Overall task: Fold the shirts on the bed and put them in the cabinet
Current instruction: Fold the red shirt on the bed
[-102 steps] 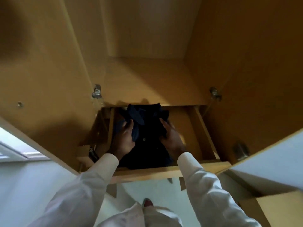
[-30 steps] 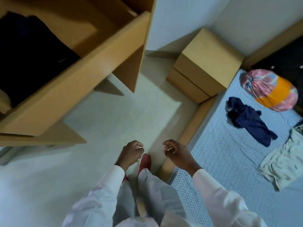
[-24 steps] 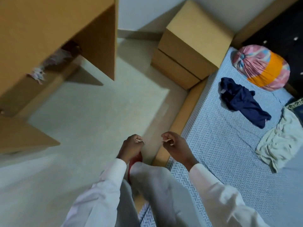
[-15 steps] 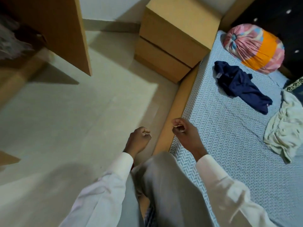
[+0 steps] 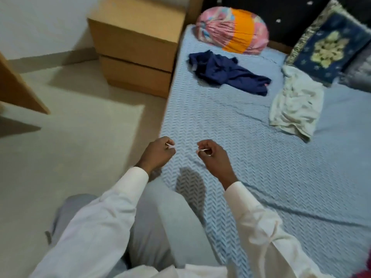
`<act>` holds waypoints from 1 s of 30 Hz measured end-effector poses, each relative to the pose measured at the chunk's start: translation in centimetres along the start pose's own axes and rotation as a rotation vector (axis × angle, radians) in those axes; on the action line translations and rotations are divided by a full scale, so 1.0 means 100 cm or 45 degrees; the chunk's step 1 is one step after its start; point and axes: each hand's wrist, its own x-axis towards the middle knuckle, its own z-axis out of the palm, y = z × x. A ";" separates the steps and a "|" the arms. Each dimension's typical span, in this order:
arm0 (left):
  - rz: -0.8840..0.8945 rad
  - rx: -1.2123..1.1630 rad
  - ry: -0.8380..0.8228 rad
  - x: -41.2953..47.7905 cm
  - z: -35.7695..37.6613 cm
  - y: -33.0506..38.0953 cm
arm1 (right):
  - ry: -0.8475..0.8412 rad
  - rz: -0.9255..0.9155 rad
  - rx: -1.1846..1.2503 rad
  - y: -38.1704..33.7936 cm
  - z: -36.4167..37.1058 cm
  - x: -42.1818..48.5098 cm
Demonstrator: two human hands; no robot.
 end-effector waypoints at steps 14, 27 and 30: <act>0.878 0.949 -0.739 -0.082 0.268 0.074 | 0.568 0.655 -0.287 0.184 -0.185 -0.185; 1.119 1.282 -0.812 -0.081 0.261 0.044 | 0.731 1.545 -0.567 0.249 -0.182 -0.306; 1.114 1.270 -0.821 -0.080 0.258 0.043 | 0.872 1.530 -0.443 0.255 -0.189 -0.320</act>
